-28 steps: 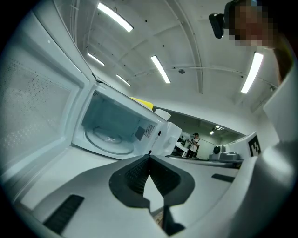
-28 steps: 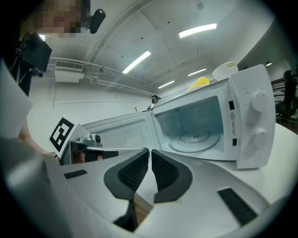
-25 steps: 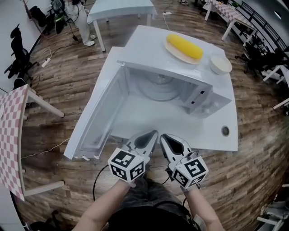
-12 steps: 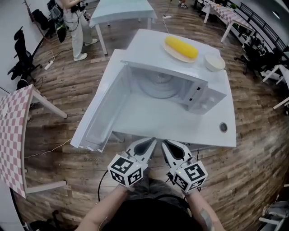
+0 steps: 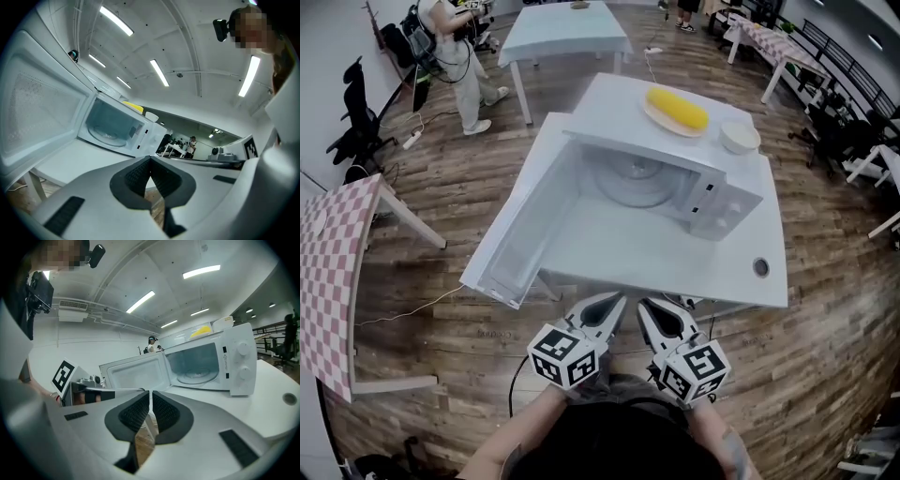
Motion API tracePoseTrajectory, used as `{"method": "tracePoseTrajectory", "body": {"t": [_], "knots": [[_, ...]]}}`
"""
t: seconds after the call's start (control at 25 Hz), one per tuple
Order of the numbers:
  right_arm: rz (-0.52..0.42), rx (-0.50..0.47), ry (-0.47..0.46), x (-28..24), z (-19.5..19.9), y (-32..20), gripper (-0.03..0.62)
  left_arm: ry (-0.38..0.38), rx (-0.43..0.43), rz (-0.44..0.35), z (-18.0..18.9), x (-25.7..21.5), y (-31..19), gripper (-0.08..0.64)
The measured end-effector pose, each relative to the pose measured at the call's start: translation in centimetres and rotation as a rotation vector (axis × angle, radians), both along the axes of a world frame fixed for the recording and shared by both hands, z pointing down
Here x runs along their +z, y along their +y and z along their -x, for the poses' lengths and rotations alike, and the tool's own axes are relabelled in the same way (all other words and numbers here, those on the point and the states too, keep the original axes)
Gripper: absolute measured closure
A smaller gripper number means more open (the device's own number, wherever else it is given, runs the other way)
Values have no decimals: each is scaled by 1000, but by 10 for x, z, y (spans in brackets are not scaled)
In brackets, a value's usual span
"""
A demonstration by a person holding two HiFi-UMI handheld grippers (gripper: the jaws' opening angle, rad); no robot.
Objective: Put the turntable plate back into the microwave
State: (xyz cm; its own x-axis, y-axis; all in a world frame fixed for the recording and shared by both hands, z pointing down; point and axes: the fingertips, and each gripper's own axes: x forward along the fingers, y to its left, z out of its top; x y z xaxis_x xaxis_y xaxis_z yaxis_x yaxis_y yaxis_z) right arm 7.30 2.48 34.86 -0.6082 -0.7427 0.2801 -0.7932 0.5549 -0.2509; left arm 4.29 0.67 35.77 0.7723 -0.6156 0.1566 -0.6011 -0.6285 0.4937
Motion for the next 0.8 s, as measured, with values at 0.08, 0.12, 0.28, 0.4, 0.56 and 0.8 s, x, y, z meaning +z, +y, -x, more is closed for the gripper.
{"method": "tracePoseTrajectory", "body": {"t": [0.08, 0.12, 0.28, 0.4, 0.56, 0.8], "knots": [[-8, 0, -4, -2, 1, 3, 554, -1, -7, -3, 1, 0, 4, 548], [-10, 3, -6, -3, 1, 5, 553, -3, -9, -3, 1, 0, 6, 548], [-15, 14, -12, -5, 3, 9, 553, -9, -11, -7, 1, -2, 11, 548], [-16, 8, -4, -3, 7, 11, 554, -12, -15, -14, 1, -2, 12, 548], [-10, -4, 3, 1, 12, 13, 552, -20, -32, -13, 4, 1, 13, 548], [-22, -9, 12, -2, 11, 13, 554, -23, -77, -6, 14, 3, 12, 548]]}}
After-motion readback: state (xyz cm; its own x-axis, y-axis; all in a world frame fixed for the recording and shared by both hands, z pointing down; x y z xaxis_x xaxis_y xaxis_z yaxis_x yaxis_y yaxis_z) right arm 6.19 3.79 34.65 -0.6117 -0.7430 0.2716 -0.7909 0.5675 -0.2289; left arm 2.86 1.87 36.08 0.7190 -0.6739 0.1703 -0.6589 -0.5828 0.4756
